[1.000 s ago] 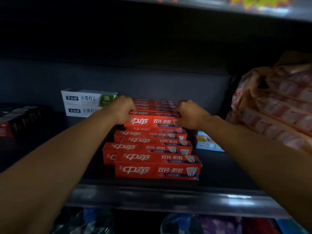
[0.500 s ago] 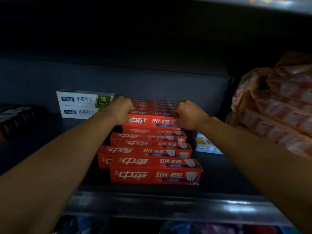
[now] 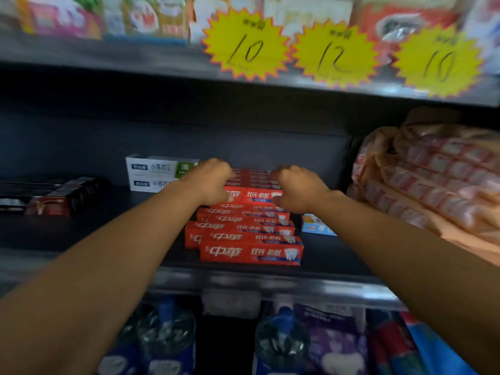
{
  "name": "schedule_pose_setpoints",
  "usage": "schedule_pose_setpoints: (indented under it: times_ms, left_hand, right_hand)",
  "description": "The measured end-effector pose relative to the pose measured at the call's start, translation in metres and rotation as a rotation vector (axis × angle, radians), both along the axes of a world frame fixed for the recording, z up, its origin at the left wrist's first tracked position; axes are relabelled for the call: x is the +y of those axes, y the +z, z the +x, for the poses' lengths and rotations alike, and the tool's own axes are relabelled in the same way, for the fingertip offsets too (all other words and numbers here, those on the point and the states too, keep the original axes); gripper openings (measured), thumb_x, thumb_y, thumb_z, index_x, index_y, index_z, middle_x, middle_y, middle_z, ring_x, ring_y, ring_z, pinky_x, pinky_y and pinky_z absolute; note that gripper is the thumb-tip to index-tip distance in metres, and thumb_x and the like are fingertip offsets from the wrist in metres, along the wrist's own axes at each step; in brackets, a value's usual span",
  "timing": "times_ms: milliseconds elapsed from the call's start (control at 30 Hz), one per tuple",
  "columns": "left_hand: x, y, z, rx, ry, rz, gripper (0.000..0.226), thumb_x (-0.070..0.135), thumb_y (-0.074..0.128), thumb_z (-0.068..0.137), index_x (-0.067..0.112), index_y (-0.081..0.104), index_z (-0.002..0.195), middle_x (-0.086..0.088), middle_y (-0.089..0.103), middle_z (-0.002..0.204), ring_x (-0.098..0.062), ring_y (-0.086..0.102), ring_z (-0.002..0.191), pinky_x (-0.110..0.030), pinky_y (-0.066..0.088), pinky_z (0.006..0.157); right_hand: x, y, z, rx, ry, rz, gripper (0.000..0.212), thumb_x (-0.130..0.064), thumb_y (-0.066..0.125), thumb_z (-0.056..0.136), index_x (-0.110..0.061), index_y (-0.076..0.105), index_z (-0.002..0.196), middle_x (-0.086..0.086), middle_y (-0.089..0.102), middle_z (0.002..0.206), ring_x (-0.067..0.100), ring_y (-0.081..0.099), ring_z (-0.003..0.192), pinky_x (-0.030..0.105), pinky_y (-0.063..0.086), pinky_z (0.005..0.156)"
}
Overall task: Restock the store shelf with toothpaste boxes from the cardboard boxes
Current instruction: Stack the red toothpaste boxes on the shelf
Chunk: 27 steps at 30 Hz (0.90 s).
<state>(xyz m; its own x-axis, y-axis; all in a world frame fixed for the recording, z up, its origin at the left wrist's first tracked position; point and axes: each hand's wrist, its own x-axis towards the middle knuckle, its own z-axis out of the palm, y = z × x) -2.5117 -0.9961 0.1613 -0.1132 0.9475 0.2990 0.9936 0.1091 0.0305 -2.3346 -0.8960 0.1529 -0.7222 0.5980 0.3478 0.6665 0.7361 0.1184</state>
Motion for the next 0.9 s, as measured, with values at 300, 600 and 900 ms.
schedule_pose_setpoints:
  times_ms: [300,600,900]
  left_hand:
    - [-0.112,-0.018,0.067,0.026,-0.090,-0.008,0.038,0.037,0.079,0.071,0.023,0.068,0.104,0.000,0.065,0.103,-0.021,0.062,0.093,-0.038,0.053,0.083]
    - [-0.183,-0.111,0.098,-0.023,-0.093,-0.203,0.034,0.033,0.075,0.073,0.013,0.067,0.099,-0.009,0.065,0.101,-0.028,0.061,0.094,-0.040,0.053,0.078]
    - [-0.202,-0.255,0.113,-0.084,-0.074,-0.527,0.062,0.039,0.073,0.079,0.015,0.052,0.133,-0.007,0.051,0.132,-0.024,0.050,0.119,-0.040,0.047,0.097]
  right_hand:
    - [-0.131,-0.027,0.048,-0.051,0.091,0.011,0.057,-0.040,0.063,0.084,-0.016,0.047,0.133,0.007,0.049,0.133,0.029,0.049,0.122,0.043,0.047,0.095]
    - [-0.204,-0.113,0.090,-0.112,0.151,-0.069,0.053,-0.035,0.063,0.083,-0.011,0.049,0.127,0.009,0.052,0.127,0.028,0.050,0.118,0.037,0.045,0.086]
    - [-0.218,-0.258,0.109,-0.245,0.162,-0.322,0.048,-0.036,0.064,0.084,-0.011,0.050,0.122,0.009,0.051,0.124,0.027,0.050,0.114,0.040,0.048,0.084]
